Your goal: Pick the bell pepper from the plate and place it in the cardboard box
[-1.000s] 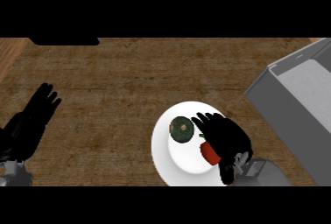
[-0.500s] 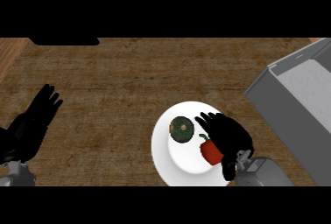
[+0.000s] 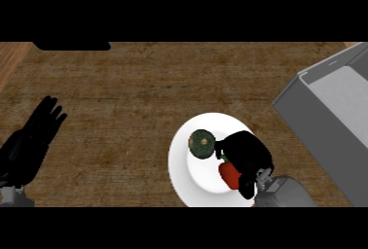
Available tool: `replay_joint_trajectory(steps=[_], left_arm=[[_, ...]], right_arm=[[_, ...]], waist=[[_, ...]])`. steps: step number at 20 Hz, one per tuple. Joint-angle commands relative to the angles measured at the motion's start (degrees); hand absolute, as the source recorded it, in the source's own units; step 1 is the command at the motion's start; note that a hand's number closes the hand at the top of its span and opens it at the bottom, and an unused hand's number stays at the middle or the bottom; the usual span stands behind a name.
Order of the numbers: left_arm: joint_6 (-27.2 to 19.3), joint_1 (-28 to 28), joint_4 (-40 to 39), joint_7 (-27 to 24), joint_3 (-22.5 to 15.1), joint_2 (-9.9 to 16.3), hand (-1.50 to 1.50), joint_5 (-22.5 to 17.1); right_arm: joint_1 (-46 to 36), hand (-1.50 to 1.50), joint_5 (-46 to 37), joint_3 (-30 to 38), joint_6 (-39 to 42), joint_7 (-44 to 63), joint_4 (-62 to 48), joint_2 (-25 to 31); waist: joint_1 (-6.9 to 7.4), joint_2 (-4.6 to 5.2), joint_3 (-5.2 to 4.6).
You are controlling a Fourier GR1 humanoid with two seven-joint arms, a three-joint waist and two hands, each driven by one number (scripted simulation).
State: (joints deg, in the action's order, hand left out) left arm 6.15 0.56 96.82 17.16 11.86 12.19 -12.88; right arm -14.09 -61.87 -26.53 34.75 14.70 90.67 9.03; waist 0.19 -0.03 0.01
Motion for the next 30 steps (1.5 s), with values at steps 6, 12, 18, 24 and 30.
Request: replay_joint_trajectory(steps=[6, 12, 18, 24, 30], left_arm=[[-0.2, 1.1, -0.9, -0.1, -0.5, -1.0, 0.00, 1.0], [0.6, 3.9, -7.2, -2.6, 1.6, 0.2, 0.00, 1.1], [0.6, 0.7, 1.0, 1.5, 0.5, -0.4, 0.00, -0.1], [0.0, 0.7, 0.3, 0.7, 0.2, -1.0, 0.00, 1.0], [-0.4, 1.5, -3.0, -1.8, 1.3, -0.8, 0.00, 2.1]], right_arm=[[-1.9, 1.50, 1.0, 13.7, -4.2, 3.2, -6.3, -0.4], [-3.9, 1.50, 0.7, 18.8, -6.3, 10.4, -6.1, -3.3], [-9.1, 1.50, -2.5, 19.4, -8.6, 13.3, -3.1, -2.7], [-11.1, 1.50, -0.8, 20.5, -4.3, 13.9, 11.8, -0.7], [-17.7, 1.50, -3.7, 23.3, -0.6, 24.2, 24.6, -1.7]], waist=[[-0.17, 0.18, 0.03], [-0.38, 0.05, -0.02], [-0.05, -0.10, -0.01], [-0.42, -0.23, -0.02], [-0.76, -0.25, -0.06]])
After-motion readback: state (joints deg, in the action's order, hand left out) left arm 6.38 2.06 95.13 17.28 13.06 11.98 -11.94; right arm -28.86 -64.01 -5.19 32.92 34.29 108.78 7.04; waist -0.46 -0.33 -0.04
